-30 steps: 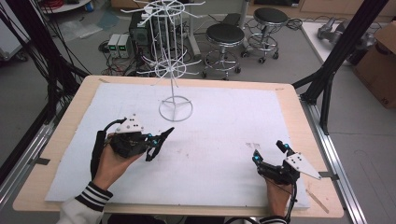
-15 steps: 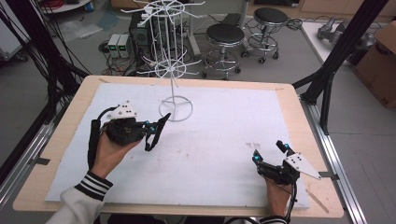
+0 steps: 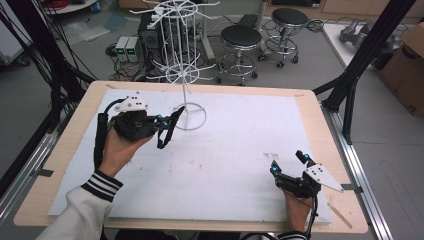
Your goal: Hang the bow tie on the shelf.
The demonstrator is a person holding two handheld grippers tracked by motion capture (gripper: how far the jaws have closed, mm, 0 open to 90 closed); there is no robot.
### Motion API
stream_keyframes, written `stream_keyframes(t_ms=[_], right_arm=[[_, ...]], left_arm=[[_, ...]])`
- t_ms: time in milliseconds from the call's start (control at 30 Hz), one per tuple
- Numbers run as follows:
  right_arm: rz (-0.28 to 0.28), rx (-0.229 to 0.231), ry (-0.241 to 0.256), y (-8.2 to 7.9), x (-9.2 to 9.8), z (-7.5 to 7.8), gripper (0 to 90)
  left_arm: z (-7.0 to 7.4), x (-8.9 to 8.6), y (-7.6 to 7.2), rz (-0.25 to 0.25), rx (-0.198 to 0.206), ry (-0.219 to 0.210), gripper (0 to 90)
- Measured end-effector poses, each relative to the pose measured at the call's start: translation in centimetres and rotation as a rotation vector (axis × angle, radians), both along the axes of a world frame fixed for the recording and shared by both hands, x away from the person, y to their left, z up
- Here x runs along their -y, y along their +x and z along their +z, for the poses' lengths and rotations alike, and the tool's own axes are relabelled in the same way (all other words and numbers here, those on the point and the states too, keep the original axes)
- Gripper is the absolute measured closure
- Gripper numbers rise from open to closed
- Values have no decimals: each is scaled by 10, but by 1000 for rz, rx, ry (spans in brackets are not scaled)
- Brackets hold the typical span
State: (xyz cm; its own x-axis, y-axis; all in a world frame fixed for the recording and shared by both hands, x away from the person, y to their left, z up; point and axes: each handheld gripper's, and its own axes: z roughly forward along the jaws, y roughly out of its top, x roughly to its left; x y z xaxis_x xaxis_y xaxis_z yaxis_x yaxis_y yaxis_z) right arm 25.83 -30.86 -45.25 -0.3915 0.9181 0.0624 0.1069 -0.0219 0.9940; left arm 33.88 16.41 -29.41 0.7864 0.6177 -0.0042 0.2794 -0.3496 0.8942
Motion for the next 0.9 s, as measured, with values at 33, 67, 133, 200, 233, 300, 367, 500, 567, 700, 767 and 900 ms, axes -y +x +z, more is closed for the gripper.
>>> stream_keyframes(t_ms=[33, 67, 133, 200, 233, 300, 367, 500, 567, 700, 767, 900], right_arm=[[0, 0, 1, 0, 0, 0, 35], [0, 0, 0, 0, 0, 0, 35], [0, 0, 2, 0, 0, 0, 35], [0, 0, 1, 0, 0, 0, 35], [0, 0, 1, 0, 0, 0, 35], [0, -1, 2, 0, 0, 0, 35], [0, -1, 1, 0, 0, 0, 35], [-2, -1, -2, 0, 0, 0, 35], [-1, -2, 1, 0, 0, 0, 35], [-2, -4, 0, 0, 0, 0, 35], [-2, -4, -1, 0, 0, 0, 35], [-1, -2, -5, 0, 0, 0, 35]], left_arm=[[1, 1, 0, 0, -1, 0, 890], [2, 2, 1, 1, 2, -5, 890], [5, 3, 1, 1, 8, -2, 890], [7, 2, 3, 0, 7, -10, 890], [7, 2, 3, 2, 9, -9, 890], [9, 2, 5, 5, 8, -13, 890], [12, 2, 7, 5, 15, -12, 890], [21, 0, 11, 10, 32, -22, 890], [25, -1, 13, 11, 35, -28, 890], [33, -4, 14, 16, 50, -32, 890], [37, -6, 14, 20, 55, -47, 890], [41, -10, 14, 31, 65, -52, 890]])
